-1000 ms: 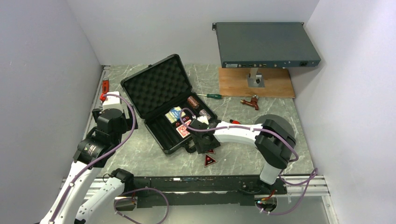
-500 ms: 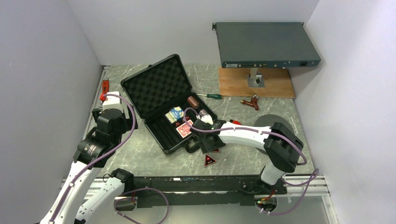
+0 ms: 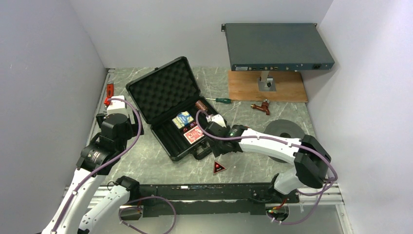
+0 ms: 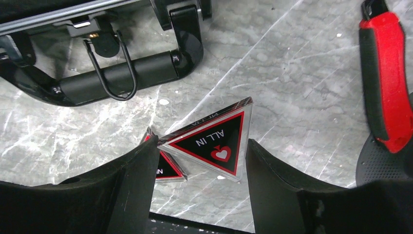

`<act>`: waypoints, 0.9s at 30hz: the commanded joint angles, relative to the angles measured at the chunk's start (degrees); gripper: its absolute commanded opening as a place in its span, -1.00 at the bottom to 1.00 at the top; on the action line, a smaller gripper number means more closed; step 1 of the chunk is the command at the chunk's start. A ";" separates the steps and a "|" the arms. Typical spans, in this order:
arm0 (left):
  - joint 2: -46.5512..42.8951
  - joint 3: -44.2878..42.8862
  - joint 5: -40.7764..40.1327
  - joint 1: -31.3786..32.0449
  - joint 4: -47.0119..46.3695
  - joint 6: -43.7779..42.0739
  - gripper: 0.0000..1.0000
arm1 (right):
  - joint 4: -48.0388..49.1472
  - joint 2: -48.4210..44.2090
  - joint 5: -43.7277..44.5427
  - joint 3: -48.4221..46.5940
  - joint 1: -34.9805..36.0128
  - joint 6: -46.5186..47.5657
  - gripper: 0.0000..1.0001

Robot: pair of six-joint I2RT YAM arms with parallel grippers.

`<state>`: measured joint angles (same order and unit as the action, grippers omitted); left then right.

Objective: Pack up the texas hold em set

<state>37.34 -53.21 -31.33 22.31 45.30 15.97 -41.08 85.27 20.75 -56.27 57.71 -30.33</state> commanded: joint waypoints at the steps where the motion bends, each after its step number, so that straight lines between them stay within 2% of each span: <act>1: 0.01 -0.62 -0.21 -0.25 -1.35 0.38 0.91 | 3.21 -4.12 2.31 -0.10 0.29 4.83 -0.06; 12: 0.14 -0.67 -0.22 -0.25 -1.44 0.39 0.90 | 7.92 -6.72 3.40 -3.82 0.29 12.18 -0.06; 19: 0.19 -0.74 -0.19 -0.24 -1.35 0.39 0.90 | 11.65 -3.98 0.89 -8.57 0.29 15.81 -0.06; 27: -0.05 -0.68 0.00 -0.25 -1.44 0.25 0.91 | 11.18 -0.26 0.40 -13.60 0.29 18.51 -0.06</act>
<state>37.36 -53.21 -31.33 22.31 45.30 15.97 -31.53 83.83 21.56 -65.89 57.71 -14.35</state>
